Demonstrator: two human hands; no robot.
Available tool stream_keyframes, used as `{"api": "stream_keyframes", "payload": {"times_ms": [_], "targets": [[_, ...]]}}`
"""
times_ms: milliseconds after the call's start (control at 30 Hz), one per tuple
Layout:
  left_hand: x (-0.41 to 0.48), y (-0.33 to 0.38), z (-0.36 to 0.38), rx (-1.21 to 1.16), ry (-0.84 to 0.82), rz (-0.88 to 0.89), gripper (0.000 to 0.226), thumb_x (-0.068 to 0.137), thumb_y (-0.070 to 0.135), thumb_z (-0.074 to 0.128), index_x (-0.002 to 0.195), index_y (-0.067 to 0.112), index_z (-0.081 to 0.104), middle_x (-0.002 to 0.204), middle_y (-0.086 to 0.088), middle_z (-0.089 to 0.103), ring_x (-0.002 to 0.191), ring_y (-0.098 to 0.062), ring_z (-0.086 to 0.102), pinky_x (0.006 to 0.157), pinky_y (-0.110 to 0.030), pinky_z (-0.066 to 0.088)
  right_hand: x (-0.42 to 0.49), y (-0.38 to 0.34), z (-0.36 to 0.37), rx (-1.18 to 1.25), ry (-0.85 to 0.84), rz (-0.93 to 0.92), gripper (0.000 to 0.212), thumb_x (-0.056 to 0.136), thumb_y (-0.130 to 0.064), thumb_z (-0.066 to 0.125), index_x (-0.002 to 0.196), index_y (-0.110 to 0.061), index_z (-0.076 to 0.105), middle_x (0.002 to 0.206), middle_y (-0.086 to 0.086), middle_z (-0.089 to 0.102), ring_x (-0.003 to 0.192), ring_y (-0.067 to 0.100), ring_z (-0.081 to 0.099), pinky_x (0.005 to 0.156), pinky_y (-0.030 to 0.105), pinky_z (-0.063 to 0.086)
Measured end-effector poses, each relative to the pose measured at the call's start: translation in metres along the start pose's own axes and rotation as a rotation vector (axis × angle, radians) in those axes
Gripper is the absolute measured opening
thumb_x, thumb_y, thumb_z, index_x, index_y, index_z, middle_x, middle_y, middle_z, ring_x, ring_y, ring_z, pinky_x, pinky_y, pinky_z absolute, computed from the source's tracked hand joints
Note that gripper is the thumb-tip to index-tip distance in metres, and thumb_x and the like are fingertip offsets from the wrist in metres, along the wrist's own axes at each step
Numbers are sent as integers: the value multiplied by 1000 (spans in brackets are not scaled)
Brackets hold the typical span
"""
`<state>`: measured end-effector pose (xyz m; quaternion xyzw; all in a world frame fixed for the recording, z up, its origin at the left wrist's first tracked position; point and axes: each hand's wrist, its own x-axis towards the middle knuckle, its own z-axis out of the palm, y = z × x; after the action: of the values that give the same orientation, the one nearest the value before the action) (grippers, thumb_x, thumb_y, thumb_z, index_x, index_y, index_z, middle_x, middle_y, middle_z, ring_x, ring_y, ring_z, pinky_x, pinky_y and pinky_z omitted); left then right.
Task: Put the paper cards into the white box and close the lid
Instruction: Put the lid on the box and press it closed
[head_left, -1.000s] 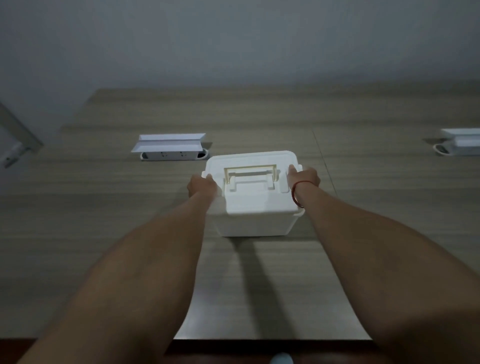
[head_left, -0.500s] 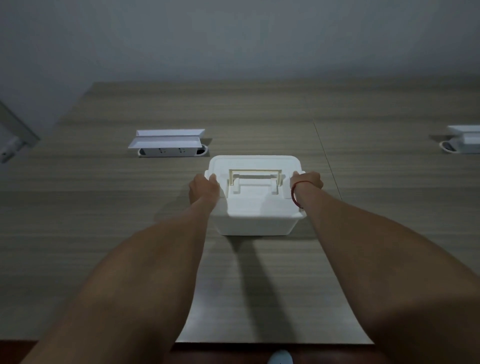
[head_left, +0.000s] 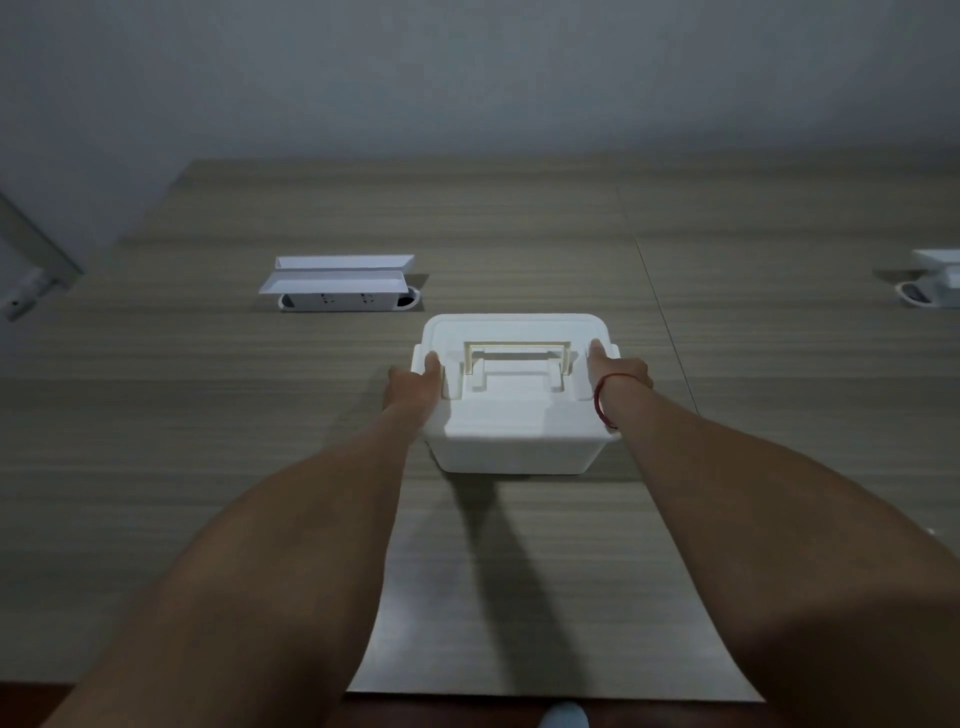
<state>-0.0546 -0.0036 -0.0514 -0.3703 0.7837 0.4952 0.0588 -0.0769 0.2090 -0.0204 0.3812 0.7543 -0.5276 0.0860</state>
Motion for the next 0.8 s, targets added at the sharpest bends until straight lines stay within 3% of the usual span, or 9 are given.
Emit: {"api": "stream_keyframes", "payload": {"times_ms": [133, 267, 367, 433, 500, 800], "targets": [[7, -3, -4, 87, 141, 112, 73, 78, 59, 54, 120, 0, 59, 123, -18, 61, 113, -36, 60, 94, -48, 51, 2, -2, -5, 112, -83, 67, 78, 78, -54, 63, 137, -7, 42, 141, 11, 51, 125, 34, 52, 108, 45, 41], [2, 1, -6, 256, 284, 282, 58, 83, 54, 55, 94, -1, 67, 103, -17, 68, 97, -34, 66, 79, -40, 52, 5, -1, -7, 160, -128, 110, 81, 74, -55, 67, 136, -9, 43, 138, 8, 53, 123, 32, 54, 107, 43, 41], [6, -4, -4, 154, 189, 279, 56, 81, 56, 56, 104, 5, 64, 107, -11, 66, 100, -30, 64, 77, -35, 49, 11, 0, -7, 213, -131, 119, 79, 69, -51, 75, 132, -10, 49, 133, 7, 58, 118, 29, 58, 105, 41, 43], [7, -5, -1, 61, 108, 253, 56, 86, 51, 54, 121, 8, 58, 116, -9, 64, 108, -29, 61, 85, -33, 47, 12, 2, -5, 181, -87, 78, 78, 73, -51, 72, 132, -7, 48, 135, 9, 56, 121, 31, 56, 104, 40, 43], [8, -6, 3, 24, 128, 276, 53, 90, 46, 51, 128, 9, 56, 122, -12, 64, 114, -32, 60, 95, -39, 49, 12, 5, -2, 101, -19, 14, 76, 77, -53, 68, 131, -4, 49, 137, 12, 54, 123, 33, 55, 102, 40, 43], [0, 2, 10, 81, 278, 396, 36, 96, 22, 45, 103, -8, 64, 103, -27, 68, 100, -41, 61, 82, -40, 46, 8, 6, -2, -153, 164, -157, 64, 84, -52, 60, 123, -2, 55, 130, 17, 60, 119, 37, 57, 96, 39, 46]]}}
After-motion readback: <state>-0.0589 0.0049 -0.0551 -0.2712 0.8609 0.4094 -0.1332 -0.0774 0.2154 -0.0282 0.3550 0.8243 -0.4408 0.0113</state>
